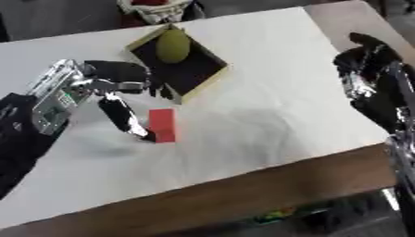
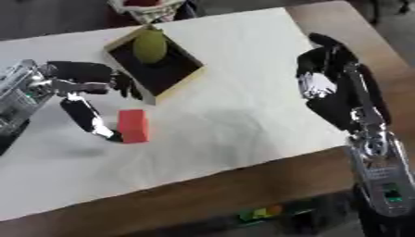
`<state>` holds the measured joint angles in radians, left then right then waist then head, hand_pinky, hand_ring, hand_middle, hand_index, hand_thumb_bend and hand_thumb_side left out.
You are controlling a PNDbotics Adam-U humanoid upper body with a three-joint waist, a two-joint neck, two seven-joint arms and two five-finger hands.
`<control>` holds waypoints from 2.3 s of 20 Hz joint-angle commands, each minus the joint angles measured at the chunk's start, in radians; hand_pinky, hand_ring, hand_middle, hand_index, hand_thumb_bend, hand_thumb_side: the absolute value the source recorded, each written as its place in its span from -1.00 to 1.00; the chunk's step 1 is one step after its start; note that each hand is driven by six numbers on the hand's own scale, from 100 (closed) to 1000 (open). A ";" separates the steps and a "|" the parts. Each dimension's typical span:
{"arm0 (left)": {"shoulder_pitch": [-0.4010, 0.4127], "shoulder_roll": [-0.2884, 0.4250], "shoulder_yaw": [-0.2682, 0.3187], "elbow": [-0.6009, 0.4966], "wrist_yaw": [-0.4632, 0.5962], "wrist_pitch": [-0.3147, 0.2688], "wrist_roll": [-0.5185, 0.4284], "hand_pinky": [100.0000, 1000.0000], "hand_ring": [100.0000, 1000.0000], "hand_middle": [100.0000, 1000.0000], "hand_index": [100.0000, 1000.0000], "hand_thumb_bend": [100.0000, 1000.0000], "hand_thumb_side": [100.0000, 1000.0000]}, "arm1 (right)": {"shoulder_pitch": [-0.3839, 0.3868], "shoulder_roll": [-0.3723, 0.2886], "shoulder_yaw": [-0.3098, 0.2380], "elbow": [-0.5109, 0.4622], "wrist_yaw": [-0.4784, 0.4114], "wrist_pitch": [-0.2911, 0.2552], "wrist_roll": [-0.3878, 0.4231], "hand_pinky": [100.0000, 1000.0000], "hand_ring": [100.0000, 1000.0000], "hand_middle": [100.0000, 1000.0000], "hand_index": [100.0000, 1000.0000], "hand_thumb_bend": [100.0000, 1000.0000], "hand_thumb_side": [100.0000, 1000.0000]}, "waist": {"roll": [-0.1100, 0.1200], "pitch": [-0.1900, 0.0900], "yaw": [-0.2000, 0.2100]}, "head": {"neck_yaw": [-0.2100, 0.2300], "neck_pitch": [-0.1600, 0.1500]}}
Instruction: Pick up objects on the table and place them in the box.
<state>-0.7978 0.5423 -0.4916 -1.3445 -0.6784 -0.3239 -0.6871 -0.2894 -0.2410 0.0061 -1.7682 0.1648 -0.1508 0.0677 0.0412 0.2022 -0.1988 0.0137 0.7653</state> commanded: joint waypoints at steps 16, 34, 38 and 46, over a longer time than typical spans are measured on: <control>-0.010 -0.006 0.015 0.022 -0.086 -0.008 0.100 0.08 -0.18 -0.21 0.21 -0.40 -0.94 | -0.010 -0.007 -0.007 -0.009 0.003 -0.001 0.003 0.37 0.35 0.16 0.75 -1.00 -0.24 | -0.003 -0.019 0.003 | -0.008 0.005; -0.196 -0.150 0.194 0.307 -0.282 0.093 0.417 0.16 -0.10 -0.14 0.28 -0.35 -1.00 | -0.019 0.000 0.009 -0.007 -0.005 -0.003 0.017 0.37 0.35 0.16 0.75 -1.00 -0.25 | -0.005 -0.019 -0.022 | 0.012 0.005; -0.209 -0.202 0.223 0.382 -0.346 0.093 0.509 0.22 0.02 -0.02 0.39 -0.37 -1.00 | -0.022 0.002 0.013 -0.006 -0.007 -0.004 0.021 0.37 0.35 0.16 0.75 -1.00 -0.25 | -0.007 -0.018 -0.031 | 0.020 0.005; -0.203 -0.240 0.239 0.440 -0.376 0.099 0.658 0.49 0.45 0.49 0.80 0.34 -0.02 | -0.023 0.004 0.013 -0.005 -0.010 -0.004 0.023 0.37 0.35 0.16 0.75 -1.00 -0.25 | -0.008 -0.017 -0.034 | 0.021 0.005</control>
<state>-0.9834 0.2911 -0.2630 -0.8954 -1.0543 -0.2251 -0.0488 -0.2992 -0.2312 0.0198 -1.7623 0.1609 -0.1526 0.0893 0.0400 0.2005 -0.2328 0.0345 0.7653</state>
